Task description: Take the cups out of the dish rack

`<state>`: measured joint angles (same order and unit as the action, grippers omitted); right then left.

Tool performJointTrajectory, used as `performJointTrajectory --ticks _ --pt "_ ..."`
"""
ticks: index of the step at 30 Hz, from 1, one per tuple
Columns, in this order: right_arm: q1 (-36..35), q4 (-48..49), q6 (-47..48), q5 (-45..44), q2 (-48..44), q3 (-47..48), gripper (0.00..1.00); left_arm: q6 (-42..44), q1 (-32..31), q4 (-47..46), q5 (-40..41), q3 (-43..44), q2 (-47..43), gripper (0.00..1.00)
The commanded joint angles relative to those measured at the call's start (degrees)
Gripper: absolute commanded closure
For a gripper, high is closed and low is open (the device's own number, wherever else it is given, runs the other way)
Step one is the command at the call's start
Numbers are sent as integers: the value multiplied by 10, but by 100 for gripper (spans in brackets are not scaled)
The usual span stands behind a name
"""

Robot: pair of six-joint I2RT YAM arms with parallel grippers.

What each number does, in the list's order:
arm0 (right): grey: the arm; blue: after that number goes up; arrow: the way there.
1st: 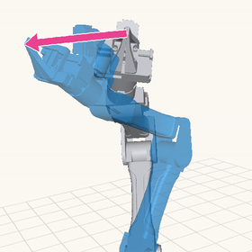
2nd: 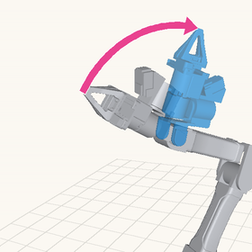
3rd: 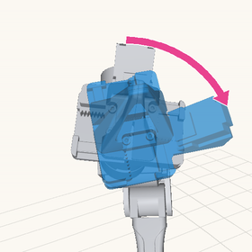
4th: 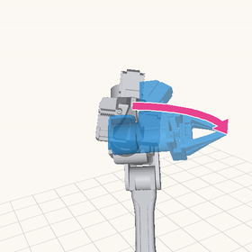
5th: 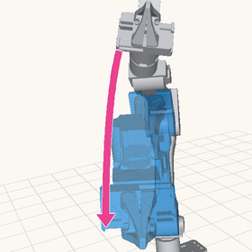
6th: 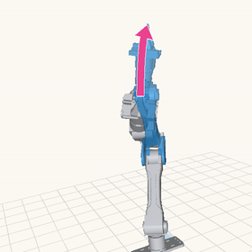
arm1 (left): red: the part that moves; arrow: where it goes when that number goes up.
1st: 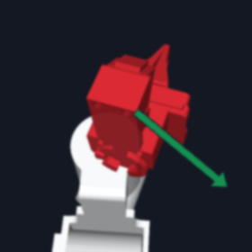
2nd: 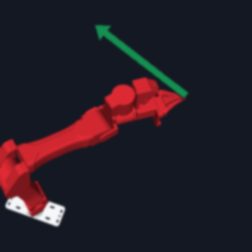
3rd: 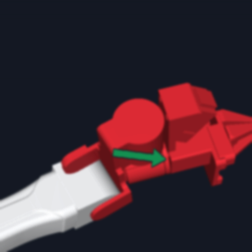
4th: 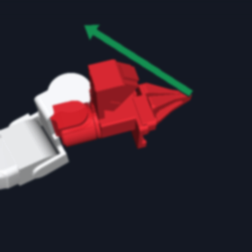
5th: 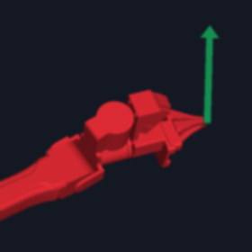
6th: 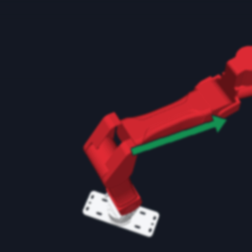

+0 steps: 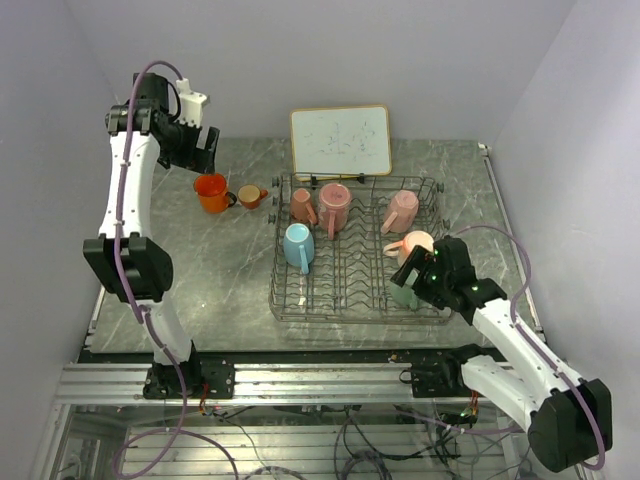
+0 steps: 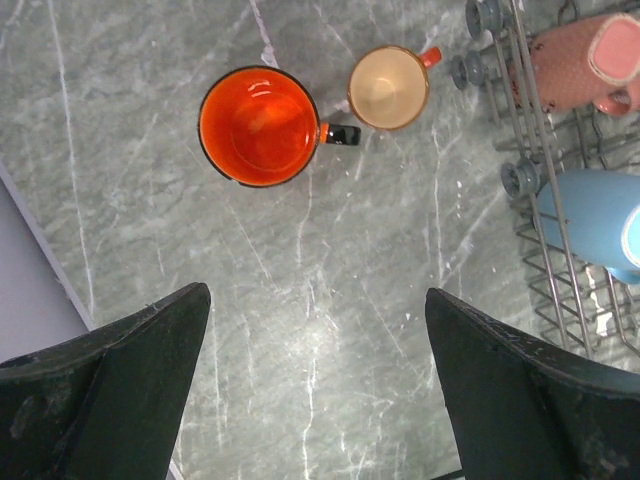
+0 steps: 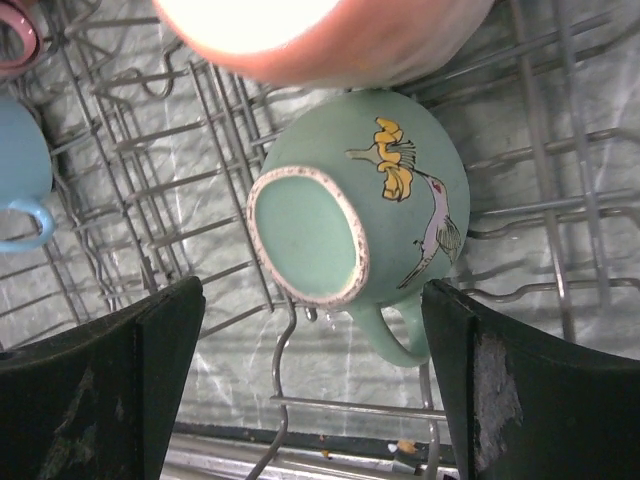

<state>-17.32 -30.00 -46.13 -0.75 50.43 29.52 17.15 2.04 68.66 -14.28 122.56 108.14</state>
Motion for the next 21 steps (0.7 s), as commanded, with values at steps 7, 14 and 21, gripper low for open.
performJointTrajectory --ticks 7,14,21 --pt "-32 -64 2 -26 43 27 16 -4 2 4 -40 -30 -60 1" --pt "-81 -91 -8 -104 70 58 35 -5 2 9 -46 -28 -69 0" --pt "-163 -92 -22 -160 127 75 54 0 2 16 -53 -30 -78 0"
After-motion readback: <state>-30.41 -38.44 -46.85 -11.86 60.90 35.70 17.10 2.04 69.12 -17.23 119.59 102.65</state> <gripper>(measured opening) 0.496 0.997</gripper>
